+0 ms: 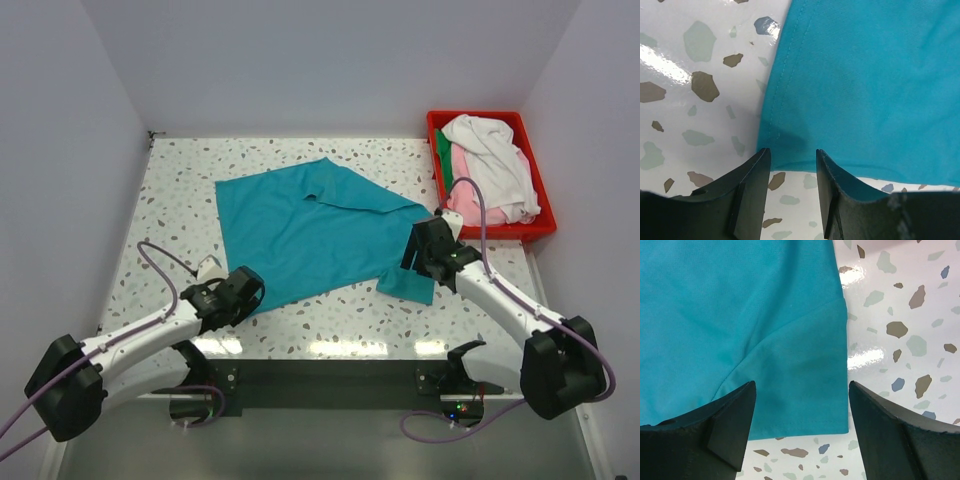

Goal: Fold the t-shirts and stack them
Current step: Flatten the tshirt out

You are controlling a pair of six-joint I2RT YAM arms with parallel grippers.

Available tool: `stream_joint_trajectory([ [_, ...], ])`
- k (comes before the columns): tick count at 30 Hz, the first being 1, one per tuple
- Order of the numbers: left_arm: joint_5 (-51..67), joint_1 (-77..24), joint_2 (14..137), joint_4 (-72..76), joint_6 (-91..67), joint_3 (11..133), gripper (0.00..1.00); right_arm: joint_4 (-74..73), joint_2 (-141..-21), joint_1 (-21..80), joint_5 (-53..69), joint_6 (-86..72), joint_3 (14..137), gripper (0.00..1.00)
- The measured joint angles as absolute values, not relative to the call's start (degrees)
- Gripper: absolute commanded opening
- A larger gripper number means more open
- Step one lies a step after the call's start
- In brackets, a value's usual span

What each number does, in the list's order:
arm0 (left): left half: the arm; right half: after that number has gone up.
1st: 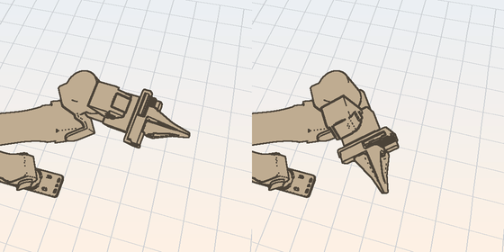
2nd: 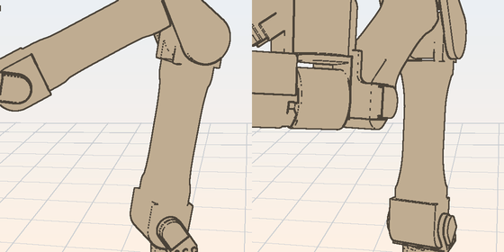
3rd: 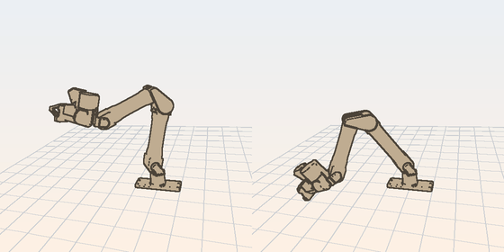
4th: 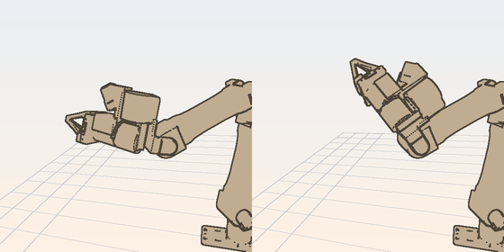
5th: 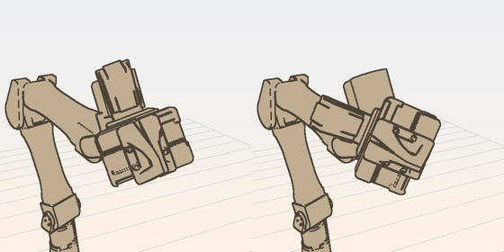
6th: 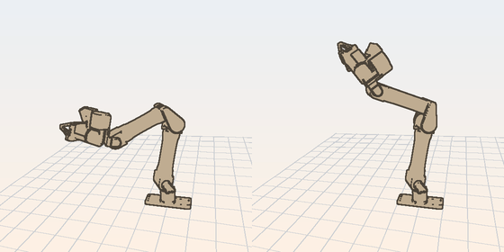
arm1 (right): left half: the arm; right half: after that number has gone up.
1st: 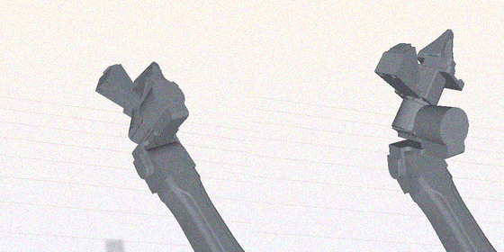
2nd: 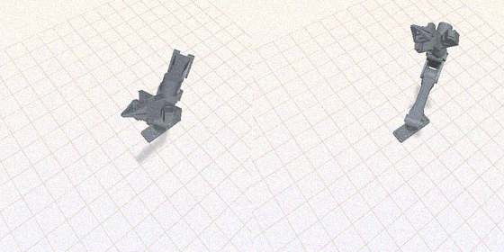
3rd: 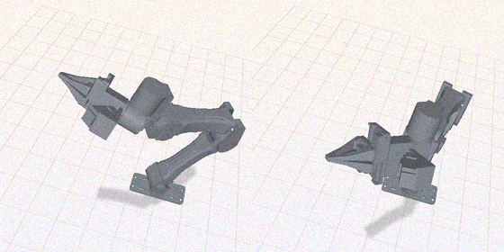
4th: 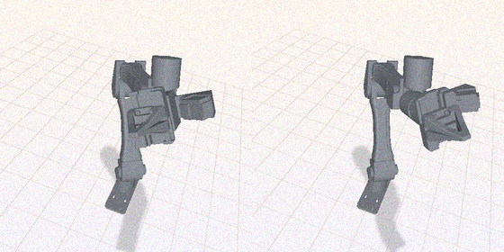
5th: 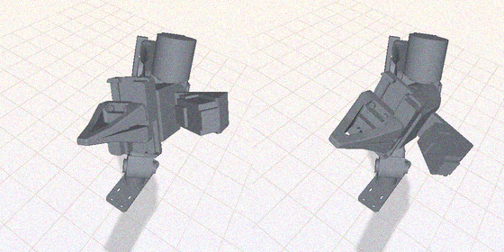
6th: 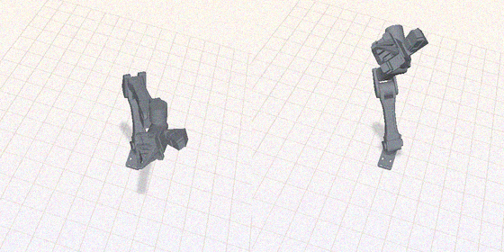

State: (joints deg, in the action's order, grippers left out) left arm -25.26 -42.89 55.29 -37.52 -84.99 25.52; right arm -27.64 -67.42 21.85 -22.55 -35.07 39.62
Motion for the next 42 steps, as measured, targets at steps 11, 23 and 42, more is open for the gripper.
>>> stream_joint_trajectory([
  [11,-28.32,-42.89,60.66,-37.19,-85.97,25.91,0.43,-26.52,-70.17,21.85,-22.94,-35.57,38.65,0.77],
  [23,-29.41,-25.82,67.07,-28.75,-76.23,27.70,0.00,-24.47,-70.87,22.20,-19.81,-35.97,38.48,0.48],
  [42,-24.60,-14.22,64.62,-27.77,-58.87,36.93,0.67,-23.90,-71.40,26.59,-20.32,-37.74,38.59,0.60],
])
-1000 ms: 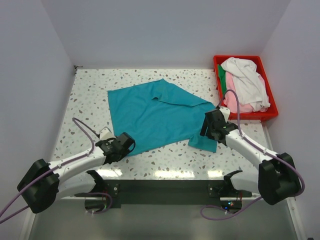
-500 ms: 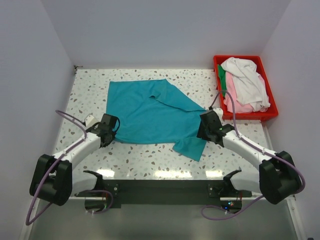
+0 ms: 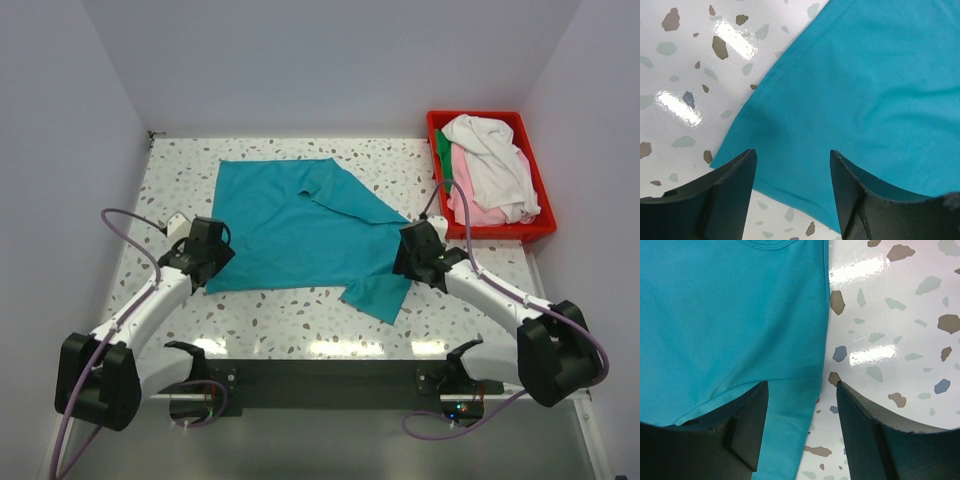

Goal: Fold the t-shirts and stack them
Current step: Flatten the tshirt out

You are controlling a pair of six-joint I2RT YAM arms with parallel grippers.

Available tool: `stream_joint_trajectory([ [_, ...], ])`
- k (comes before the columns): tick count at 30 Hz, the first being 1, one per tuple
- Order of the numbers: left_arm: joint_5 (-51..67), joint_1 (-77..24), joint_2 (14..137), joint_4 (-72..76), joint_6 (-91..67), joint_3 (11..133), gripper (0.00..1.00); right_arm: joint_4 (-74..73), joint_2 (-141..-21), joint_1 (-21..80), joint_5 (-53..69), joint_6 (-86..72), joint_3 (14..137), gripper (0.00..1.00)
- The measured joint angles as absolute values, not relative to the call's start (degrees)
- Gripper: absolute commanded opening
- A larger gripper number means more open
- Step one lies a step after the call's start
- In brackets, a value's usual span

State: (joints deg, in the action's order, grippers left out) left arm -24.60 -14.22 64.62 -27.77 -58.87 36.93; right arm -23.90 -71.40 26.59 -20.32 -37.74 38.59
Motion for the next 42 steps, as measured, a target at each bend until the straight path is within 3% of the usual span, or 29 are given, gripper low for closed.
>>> stream_joint_trajectory([
  [14,-24.56,-14.22,59.18,-33.39,-62.57,30.24,0.61,-22.28,-75.48,26.61,-20.16,-38.68,36.99,0.54],
  [24,-24.27,-14.22,65.12,-31.44,-64.40,28.21,0.55,-21.80,-77.25,26.59,-19.97,-39.11,36.99,0.54],
  [27,-25.23,-14.22,66.78,-29.30,-64.38,28.42,0.45,-21.80,-77.93,26.59,-19.94,-39.24,36.99,0.43],
  [28,-25.63,-14.22,67.31,-28.60,-64.34,28.51,0.40,-21.76,-78.17,26.59,-19.94,-39.44,36.99,0.33],
  [30,-26.06,-14.22,68.84,-26.39,-63.81,28.82,0.19,-21.67,-78.85,26.61,-19.81,-39.62,37.04,0.20],
  [31,-26.35,-14.22,69.21,-26.02,-63.94,28.95,0.19,-21.54,-79.18,26.59,-19.84,-39.88,37.10,0.16],
  [33,-26.22,-14.22,70.15,-24.62,-63.40,29.19,0.03,-20.99,-79.59,26.61,-19.73,-39.94,37.43,0.05],
  [34,-26.20,-14.20,70.61,-24.12,-63.09,29.41,0.00,-20.80,-79.92,26.61,-19.70,-39.88,37.60,0.00],
  [42,-25.52,-14.20,68.86,-25.61,-57.76,34.50,0.00,-25.76,-75.77,26.61,-19.86,-38.28,43.46,0.00],
])
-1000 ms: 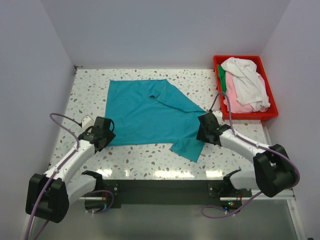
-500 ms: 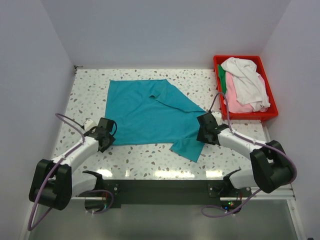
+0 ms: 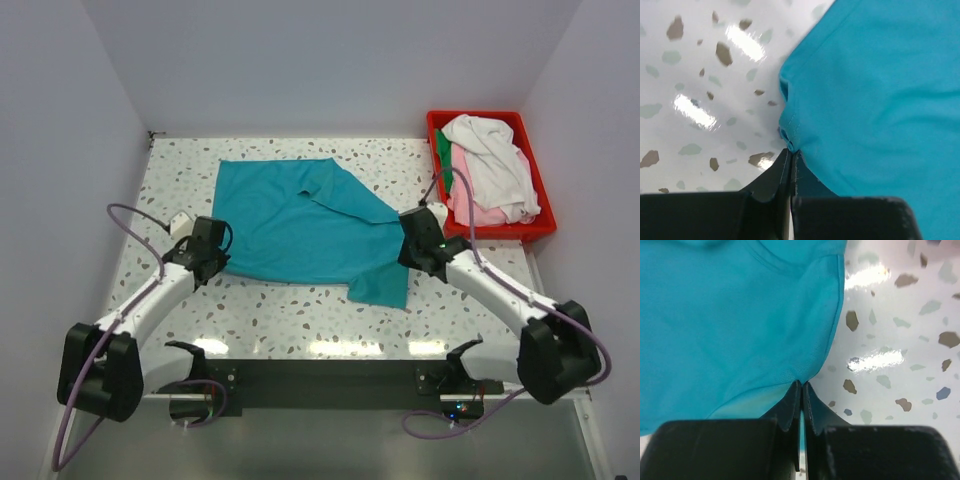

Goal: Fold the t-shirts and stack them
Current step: Flatten the tshirt out

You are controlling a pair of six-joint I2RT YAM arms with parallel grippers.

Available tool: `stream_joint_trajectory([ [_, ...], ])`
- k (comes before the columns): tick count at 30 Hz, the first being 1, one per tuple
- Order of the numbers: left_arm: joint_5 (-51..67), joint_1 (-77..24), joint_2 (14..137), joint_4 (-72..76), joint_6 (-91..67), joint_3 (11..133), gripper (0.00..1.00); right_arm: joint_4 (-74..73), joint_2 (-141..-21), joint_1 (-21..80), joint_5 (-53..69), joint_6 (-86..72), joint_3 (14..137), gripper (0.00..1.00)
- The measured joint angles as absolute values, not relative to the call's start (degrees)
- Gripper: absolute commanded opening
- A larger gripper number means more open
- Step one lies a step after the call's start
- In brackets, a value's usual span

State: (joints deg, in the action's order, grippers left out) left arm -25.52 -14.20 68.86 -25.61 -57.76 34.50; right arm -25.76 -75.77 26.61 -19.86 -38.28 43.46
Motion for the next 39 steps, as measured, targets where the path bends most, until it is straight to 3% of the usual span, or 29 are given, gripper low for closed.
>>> stream_joint_trajectory([
  [10,-28.16,-14.20,48.45,-32.80,-43.81,58.70,0.00,-37.71,-52.40,26.61,-20.73,-34.39,65.23,0.00],
  [19,-27.20,-14.22,46.44,-34.61,-36.47,84.07,0.00,-43.70,-50.81,26.63,-20.10,-30.33,88.40,0.00],
  [25,-26.85,-14.20,52.60,-31.88,-34.74,87.44,0.00,-41.17,-56.84,26.61,-20.51,-27.33,92.88,0.00],
  [34,-25.61,-13.72,74.32,-24.64,-31.59,91.57,0.00,-35.83,-79.13,25.34,-19.57,-25.08,97.38,0.00],
  [39,-20.78,-9.93,89.32,-22.44,-29.89,106.61,0.00,-34.11,-92.33,22.90,-16.49,-24.27,113.51,0.00],
])
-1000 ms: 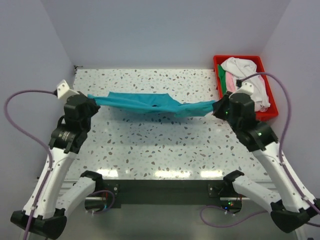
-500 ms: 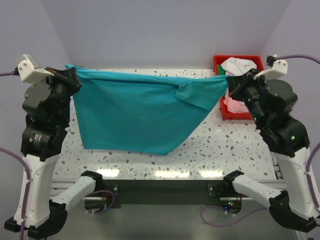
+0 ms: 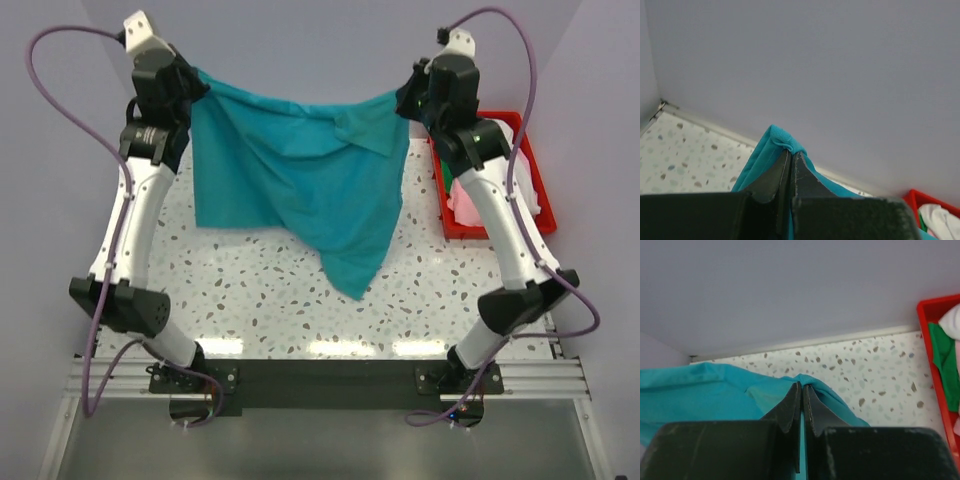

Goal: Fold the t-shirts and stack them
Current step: Flatten the tshirt out

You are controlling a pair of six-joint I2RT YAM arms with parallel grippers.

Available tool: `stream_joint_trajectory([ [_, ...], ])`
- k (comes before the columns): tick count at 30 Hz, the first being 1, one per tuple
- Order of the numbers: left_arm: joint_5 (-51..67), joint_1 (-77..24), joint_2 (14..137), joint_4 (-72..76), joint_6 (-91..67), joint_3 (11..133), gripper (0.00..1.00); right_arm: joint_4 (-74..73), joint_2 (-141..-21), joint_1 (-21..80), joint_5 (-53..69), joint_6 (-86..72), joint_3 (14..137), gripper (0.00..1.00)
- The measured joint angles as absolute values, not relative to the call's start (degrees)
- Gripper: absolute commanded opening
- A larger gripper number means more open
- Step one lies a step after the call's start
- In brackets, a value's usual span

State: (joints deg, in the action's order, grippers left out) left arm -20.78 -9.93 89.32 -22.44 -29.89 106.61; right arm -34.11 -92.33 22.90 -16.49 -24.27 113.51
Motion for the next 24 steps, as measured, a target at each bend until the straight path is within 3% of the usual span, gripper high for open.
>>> stream_joint_trajectory([
  [5,-14.52,-4.27,101.62,-20.49,-30.00,123.96,0.00,-32.97,-103.55,20.47,-13.78,-23.62,134.50,0.00],
  [10,-11.55,-1.02,99.85,-17.67,-30.65,120.84,0.00,-31.22,-101.08,19.79,-13.50,-22.87,134.21,0.00],
  [19,-9.82,-0.67,81.69,-12.78,-33.91,83.48,0.00,-26.55,-82.35,18.35,-13.28,-26.04,94.48,0.00],
  [24,-10.09,-0.47,73.89,-11.77,-38.81,61.34,0.00,-25.67,-78.78,17.87,-11.90,-30.24,71.79,0.00],
])
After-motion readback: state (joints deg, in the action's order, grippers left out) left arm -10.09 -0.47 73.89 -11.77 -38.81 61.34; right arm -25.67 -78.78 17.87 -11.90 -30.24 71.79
